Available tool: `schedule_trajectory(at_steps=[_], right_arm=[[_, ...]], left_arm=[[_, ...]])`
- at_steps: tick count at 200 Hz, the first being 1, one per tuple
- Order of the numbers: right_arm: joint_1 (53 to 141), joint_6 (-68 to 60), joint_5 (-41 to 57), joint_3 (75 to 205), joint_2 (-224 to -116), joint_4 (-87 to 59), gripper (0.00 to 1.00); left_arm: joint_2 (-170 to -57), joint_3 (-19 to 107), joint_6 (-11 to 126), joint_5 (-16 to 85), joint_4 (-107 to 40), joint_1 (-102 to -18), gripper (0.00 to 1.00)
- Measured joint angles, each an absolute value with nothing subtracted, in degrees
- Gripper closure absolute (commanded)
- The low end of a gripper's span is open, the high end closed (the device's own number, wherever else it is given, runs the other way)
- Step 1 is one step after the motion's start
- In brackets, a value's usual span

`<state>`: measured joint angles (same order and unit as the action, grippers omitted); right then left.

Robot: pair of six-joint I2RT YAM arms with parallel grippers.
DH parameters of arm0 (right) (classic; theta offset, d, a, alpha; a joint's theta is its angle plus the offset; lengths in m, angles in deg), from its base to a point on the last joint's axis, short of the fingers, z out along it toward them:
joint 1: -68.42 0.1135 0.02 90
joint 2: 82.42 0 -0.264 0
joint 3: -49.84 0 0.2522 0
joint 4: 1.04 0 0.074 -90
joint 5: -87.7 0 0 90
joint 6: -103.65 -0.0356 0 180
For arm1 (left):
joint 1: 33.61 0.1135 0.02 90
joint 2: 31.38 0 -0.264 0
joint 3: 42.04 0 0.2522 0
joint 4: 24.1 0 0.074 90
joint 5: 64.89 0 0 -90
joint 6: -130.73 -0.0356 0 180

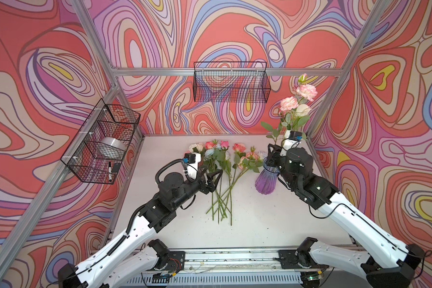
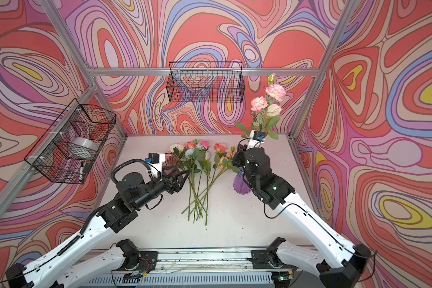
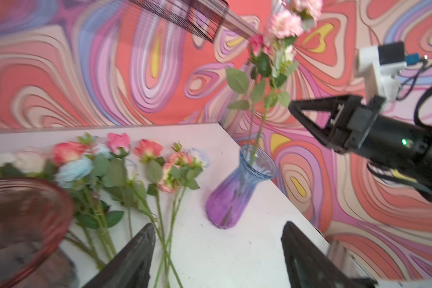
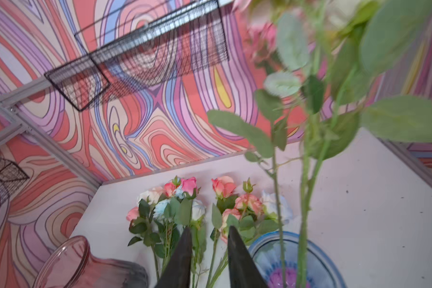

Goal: Arrange the flowers into the vase
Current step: 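Release the stem and bring the right gripper back to the bundle, then close the right gripper on a white rose stem and lift it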

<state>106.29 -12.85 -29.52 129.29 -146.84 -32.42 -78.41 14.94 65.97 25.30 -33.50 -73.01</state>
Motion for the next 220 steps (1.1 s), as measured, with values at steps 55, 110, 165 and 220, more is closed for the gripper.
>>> schedule_trajectory(at_steps=[55,110,165,220], right_arm=[[108.54,-18.51,-20.12,131.74,-168.13,-37.84,0.75],[108.98,-19.21,-14.48,143.47,-186.25,-44.10,0.73],[109.00,-19.06,-11.45,147.32,-197.64,-48.07,0.75],[109.00,-19.23,-10.42,147.96,-200.00,-48.75,0.98]], left_arm=[[-74.15,14.24,65.97,-2.72,-36.98,-73.01,0.19],[-74.72,14.26,66.05,-8.03,-38.55,-73.01,0.19],[-75.39,14.26,66.47,-7.64,-38.86,-73.01,0.19],[-76.66,14.26,66.91,-6.30,-38.99,-73.01,0.20]])
